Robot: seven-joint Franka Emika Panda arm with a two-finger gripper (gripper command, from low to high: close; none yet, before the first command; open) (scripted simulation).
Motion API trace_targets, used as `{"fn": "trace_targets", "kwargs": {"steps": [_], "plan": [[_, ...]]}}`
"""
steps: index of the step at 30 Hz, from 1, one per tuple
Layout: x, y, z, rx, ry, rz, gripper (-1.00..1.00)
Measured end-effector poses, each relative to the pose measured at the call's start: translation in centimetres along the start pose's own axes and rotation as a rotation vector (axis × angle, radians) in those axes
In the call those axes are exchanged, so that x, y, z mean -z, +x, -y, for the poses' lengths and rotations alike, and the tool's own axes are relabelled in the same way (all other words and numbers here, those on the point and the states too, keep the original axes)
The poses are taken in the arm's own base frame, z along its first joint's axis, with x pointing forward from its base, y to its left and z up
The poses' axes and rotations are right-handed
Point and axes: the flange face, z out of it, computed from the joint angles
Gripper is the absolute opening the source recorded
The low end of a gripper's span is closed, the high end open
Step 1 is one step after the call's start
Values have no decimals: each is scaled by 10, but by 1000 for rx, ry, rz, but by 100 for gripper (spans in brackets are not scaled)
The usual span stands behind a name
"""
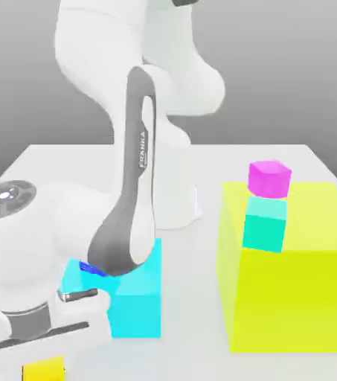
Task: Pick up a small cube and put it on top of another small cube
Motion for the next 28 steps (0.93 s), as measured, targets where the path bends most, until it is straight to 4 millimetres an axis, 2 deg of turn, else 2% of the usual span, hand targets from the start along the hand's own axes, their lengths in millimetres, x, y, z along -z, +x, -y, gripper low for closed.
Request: {"fn": "trace_targets", "kwargs": {"steps": [3,6,9,12,16,20,22,24,25,28], "plan": [[42,-10,42,84,20,7,-100],[85,-30,92,192,38,14,-100],[127,-62,146,321,47,20,-100],[168,-101,190,445,47,23,-100],[219,-150,217,564,36,19,-100],[267,-210,239,696,11,7,-100],[257,-222,243,723,4,4,-100],[231,-225,244,730,2,3,-100],[220,-226,243,731,2,3,100],[220,-226,243,731,2,3,100]]}}
